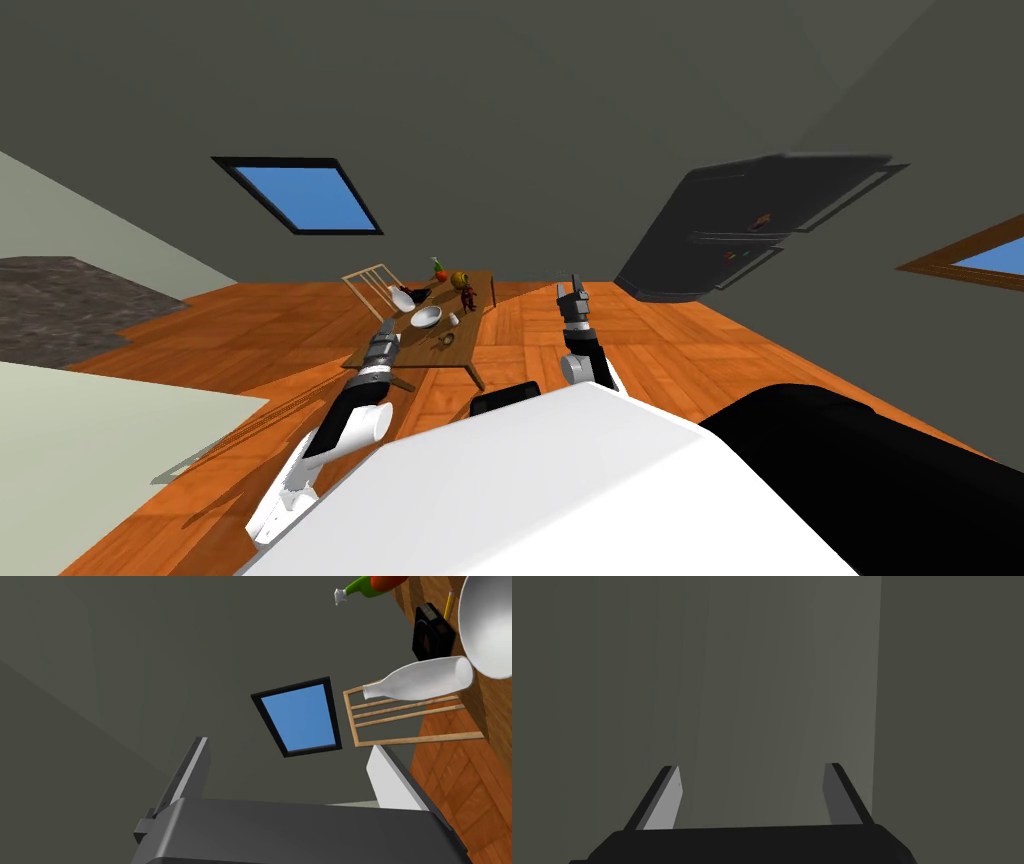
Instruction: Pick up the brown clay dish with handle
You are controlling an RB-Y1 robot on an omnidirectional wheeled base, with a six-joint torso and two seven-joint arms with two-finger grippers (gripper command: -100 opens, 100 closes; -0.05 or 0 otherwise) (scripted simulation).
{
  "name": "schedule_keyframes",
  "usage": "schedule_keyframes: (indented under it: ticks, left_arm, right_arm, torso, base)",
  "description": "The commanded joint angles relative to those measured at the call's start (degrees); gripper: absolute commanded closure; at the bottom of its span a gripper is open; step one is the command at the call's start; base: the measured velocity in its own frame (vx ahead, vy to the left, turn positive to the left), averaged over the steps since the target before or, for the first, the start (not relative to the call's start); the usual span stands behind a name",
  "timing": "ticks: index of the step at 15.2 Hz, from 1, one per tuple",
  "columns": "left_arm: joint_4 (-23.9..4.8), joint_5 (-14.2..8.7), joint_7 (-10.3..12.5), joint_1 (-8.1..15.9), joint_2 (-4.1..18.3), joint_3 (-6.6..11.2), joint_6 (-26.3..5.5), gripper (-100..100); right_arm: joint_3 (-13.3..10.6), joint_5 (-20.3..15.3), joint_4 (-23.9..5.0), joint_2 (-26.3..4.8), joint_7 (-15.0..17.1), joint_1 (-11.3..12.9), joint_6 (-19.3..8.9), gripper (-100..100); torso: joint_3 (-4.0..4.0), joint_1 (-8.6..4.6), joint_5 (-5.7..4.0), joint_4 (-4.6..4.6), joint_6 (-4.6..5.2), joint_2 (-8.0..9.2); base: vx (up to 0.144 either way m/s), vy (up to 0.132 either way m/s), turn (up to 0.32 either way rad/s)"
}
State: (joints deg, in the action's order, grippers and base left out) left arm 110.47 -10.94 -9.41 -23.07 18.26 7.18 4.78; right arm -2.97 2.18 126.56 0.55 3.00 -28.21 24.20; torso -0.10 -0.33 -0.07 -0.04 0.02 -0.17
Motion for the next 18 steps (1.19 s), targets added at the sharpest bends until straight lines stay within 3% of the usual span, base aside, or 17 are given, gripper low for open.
schedule_keyframes:
  ticks: [1,2,4,7,9,14,18]
  left_arm:
    - [-1.5,-0.7,-0.8,0.5,0.8,0.6,-2.9,-100]
    - [-3.3,-1.6,-2.0,1.1,1.7,1.29,-4.4,-100]
    - [-3.3,-1.6,-2.0,1.1,1.7,1.29,-5.9,-100]
    - [-7.1,-3.4,-4.4,2.3,3.2,2.72,-10.3,-100]
    - [-7.1,-3.4,-4.4,2.3,3.2,2.72,-11.9,-100]
    - [-12.5,-6.3,-8.2,4.0,5.0,4.91,-19.5,-100]
    - [-14.8,-7.2,-9.5,4.6,5.5,5.64,-24.3,-100]
  right_arm:
    - [0.0,0.0,0.0,0.0,0.0,0.0,0.0,0]
    - [0.0,0.0,0.0,0.0,0.0,0.0,0.0,0]
    - [0.0,0.0,0.0,0.0,0.0,0.0,0.0,0]
    - [0.0,0.0,0.0,0.0,0.0,0.0,0.0,0]
    - [0.0,0.0,0.0,0.0,0.0,0.0,0.0,0]
    - [0.0,0.0,0.0,0.0,0.0,0.0,0.0,0]
    - [0.0,0.0,0.0,0.0,0.0,0.0,0.0,0]
  torso:
    - [0.0,0.0,0.0,0.0,0.0,0.0]
    - [-0.01,0.01,0.0,0.0,-0.01,-0.01]
    - [-0.05,-0.06,-0.01,-0.02,-0.01,-0.08]
    - [-0.01,0.01,0.01,-0.01,-0.01,-0.02]
    - [-0.06,-0.03,0.0,-0.03,-0.01,-0.1]
    - [-0.01,0.05,0.02,-0.01,-0.01,-0.01]
    - [-0.1,0.11,0.02,-0.04,-0.02,-0.16]
  base:
    - [0.047,-0.072,-0.061]
    - [0.062,-0.094,-0.078]
    - [0.054,-0.08,-0.032]
    - [0.053,-0.076,-0.059]
    - [0.062,-0.073,-0.039]
    - [0.058,-0.067,-0.055]
    - [0.089,-0.05,-0.053]
